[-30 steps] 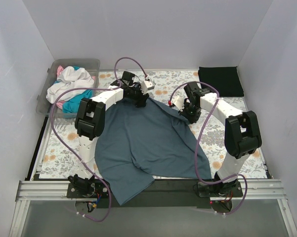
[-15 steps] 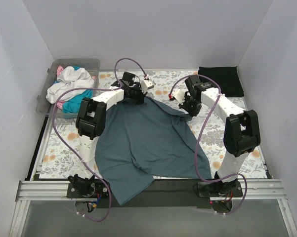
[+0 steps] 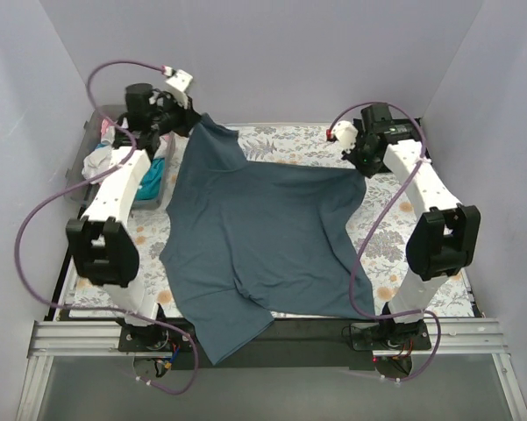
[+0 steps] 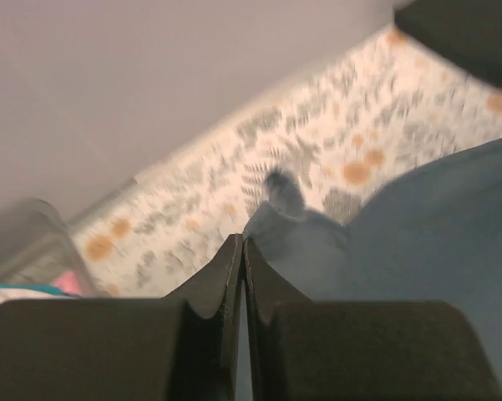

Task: Fold and stack the t-shirts
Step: Flatten the tshirt out

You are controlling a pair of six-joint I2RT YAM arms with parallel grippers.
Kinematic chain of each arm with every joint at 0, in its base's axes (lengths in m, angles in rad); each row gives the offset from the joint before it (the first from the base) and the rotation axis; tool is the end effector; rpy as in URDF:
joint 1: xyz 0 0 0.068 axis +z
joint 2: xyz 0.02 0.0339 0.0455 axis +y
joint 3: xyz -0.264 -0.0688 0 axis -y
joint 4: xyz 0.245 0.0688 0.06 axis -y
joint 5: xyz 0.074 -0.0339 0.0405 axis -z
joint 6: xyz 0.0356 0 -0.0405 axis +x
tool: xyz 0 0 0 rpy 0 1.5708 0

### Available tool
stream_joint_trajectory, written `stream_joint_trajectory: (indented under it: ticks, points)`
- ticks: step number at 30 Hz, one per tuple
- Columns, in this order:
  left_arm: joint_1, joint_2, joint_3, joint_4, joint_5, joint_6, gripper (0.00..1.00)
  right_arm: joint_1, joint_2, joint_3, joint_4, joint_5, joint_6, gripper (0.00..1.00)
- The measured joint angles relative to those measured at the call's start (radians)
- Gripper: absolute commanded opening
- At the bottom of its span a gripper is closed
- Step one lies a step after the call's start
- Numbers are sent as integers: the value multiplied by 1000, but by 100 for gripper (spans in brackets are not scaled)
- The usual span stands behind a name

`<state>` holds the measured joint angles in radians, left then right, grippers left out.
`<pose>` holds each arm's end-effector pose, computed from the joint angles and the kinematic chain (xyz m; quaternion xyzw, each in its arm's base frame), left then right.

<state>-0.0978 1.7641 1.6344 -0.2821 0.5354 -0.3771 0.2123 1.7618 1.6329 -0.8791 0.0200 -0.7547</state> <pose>0.4135 -0.0588 0.3585 0.0311 0.8192 -0.3393 0.4612 0.3709 0.0792 0.3080 -0.4441 0.8518 -0.0836 0.2650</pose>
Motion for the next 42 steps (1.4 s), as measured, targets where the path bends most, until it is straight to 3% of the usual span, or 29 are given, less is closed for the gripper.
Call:
stream_joint_trajectory:
  ticks: [5,9,15,22,30,35,42]
  points:
    - [14,-315,-76,86,18,-83,0,-40,-118,106,-6,9,25,1]
    - [4,-574,-135,153,13,-145,0,-63,-325,142,36,32,45,1]
    - [5,-819,-47,195,-99,-200,0,-68,-686,152,174,99,52,1]
    - [5,-911,213,231,-195,-198,0,-68,-919,249,375,182,48,1]
    - [5,-921,344,261,-230,-179,0,-68,-924,364,507,208,4,1]
    - [5,-922,258,253,-275,-152,0,-68,-923,256,565,179,-25,1]
    - [5,-937,-140,227,-283,-134,0,-68,-875,-93,571,82,-39,1]
